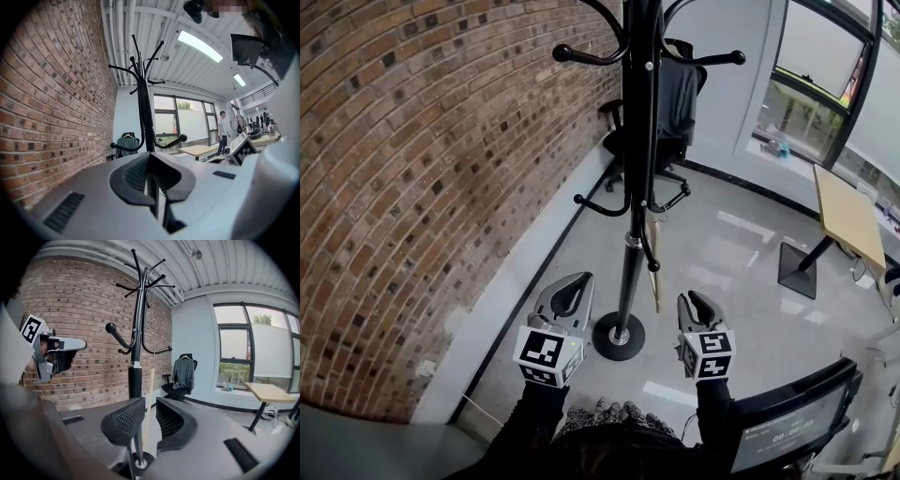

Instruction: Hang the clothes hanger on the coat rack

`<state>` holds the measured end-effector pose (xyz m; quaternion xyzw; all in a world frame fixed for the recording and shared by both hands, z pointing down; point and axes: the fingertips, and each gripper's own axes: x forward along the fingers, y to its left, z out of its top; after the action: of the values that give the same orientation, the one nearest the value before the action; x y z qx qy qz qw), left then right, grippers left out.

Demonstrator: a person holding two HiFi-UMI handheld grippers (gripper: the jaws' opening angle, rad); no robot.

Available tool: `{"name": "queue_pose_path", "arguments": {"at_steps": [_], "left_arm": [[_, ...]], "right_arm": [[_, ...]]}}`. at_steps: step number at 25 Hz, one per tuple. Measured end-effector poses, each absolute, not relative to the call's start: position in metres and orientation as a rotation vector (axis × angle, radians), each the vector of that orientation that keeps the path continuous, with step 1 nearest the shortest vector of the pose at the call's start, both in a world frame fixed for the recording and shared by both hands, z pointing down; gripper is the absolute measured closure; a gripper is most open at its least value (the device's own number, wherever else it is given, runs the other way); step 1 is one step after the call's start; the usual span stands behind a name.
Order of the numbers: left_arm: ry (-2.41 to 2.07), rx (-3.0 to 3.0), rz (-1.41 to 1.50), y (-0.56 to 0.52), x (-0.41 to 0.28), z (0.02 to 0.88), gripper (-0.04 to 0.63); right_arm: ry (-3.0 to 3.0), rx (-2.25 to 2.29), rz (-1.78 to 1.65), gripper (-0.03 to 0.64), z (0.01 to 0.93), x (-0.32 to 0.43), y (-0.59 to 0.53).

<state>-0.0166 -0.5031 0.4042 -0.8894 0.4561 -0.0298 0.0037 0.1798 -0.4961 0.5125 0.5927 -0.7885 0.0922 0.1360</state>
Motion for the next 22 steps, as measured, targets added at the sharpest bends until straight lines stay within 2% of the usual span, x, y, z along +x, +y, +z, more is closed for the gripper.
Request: {"name": "queue_pose_path", "arguments": {"at_steps": [19,22], "left_arm": [[1.422,-2.797,-0.09,-0.505,-0.012,0.407,0.589],[1.416,-2.797,-0.083,-0.507,-0.011,0.406,0.589]], "right_arm": [[-2.466,1.882,-0.009,0.558,0.389,0.197,-0.478],[-2.455,1.907,-0.046,0.599,0.386,0.2,-0.476]]}}
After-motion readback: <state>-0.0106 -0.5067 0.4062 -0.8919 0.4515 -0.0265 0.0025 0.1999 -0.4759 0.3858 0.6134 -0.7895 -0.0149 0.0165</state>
